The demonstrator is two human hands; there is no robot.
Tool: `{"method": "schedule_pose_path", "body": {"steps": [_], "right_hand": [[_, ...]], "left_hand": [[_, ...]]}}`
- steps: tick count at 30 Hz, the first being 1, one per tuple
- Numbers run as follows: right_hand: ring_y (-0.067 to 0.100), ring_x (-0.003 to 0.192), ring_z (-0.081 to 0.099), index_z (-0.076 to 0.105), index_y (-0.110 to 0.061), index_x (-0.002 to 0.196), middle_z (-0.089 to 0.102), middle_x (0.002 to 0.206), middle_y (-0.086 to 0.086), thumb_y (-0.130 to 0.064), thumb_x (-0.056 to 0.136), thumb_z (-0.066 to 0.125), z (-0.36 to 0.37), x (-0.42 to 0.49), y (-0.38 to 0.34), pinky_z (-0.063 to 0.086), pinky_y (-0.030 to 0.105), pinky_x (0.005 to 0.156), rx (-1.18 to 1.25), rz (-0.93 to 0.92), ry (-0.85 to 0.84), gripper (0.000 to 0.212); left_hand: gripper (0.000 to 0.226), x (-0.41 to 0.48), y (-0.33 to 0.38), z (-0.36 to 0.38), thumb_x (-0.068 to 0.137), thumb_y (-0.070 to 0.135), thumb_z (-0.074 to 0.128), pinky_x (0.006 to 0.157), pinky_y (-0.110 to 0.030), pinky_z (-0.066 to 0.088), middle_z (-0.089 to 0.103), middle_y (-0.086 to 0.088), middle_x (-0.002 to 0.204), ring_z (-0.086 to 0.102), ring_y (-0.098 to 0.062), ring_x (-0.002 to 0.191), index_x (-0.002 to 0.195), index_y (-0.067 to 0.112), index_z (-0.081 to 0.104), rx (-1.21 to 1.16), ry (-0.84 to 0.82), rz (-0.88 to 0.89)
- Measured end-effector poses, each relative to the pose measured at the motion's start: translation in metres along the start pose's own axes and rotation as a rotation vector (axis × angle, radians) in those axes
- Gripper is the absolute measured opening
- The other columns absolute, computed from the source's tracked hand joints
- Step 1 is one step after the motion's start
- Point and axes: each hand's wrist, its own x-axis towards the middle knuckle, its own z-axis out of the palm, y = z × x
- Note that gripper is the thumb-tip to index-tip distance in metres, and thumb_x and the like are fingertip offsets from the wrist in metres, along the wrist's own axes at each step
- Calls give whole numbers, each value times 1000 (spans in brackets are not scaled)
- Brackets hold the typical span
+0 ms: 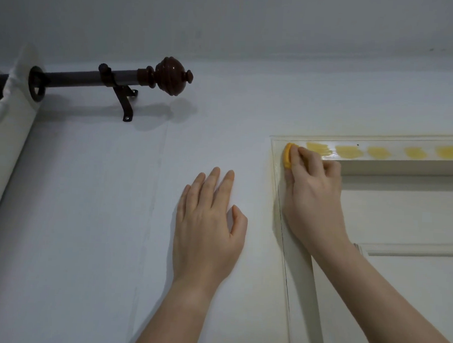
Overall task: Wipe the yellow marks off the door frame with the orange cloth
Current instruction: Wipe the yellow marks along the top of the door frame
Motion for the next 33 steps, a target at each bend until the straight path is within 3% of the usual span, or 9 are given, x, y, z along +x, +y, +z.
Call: {"method": "schedule_pose_path", "body": {"steps": [7, 12, 20, 23, 27, 33], "right_hand": [[31, 95, 38, 55, 0, 147, 57, 139, 15, -1, 103, 55, -1, -14, -4, 38, 41, 88, 87, 10, -12, 44], [38, 98, 44, 53, -5, 151, 55, 140, 14, -8, 108, 49, -3, -24, 5, 38, 41, 94, 118, 197, 20, 43], [40, 100, 45, 56, -4, 149, 57, 136, 16, -8, 107, 49, -5, -23, 14, 29, 29, 94, 134, 260, 63, 43], [39, 100, 44, 56, -4, 148, 57, 139, 13, -3, 106, 53, -5, -21, 5, 27, 26, 93, 137, 168, 27, 42], [29, 99, 36, 56, -1, 146, 58, 140, 11, 10, 96, 58, 1, 3, 11, 34, 34, 92, 56, 15, -23, 51], [35, 99, 41, 58, -1, 142, 59, 136, 12, 9, 96, 55, -16, -1, 24, 34, 36, 89, 18, 101, -14, 47]], "left_hand": [[64, 0, -1, 0, 104, 39, 35, 137, -43, 18, 35, 4, 175, 23, -18, 165, 167, 30, 38, -3, -2, 1], [64, -1, 0, -1, 104, 39, 34, 137, -43, 18, 36, 4, 175, 23, -18, 165, 167, 30, 38, -3, -3, 0], [64, -1, 0, -1, 104, 38, 36, 137, -41, 15, 34, 5, 175, 21, -17, 165, 168, 31, 37, -12, -8, -5], [64, -1, 0, -1, 104, 39, 35, 137, -41, 15, 33, 6, 176, 20, -16, 166, 168, 31, 36, -10, -16, -4], [64, 0, -2, 0, 105, 39, 35, 137, -43, 17, 33, 6, 176, 20, -16, 166, 169, 31, 35, -4, -10, -2], [64, -1, -1, 0, 105, 39, 36, 137, -43, 18, 34, 6, 176, 21, -17, 166, 168, 31, 36, -6, -12, -10]]}}
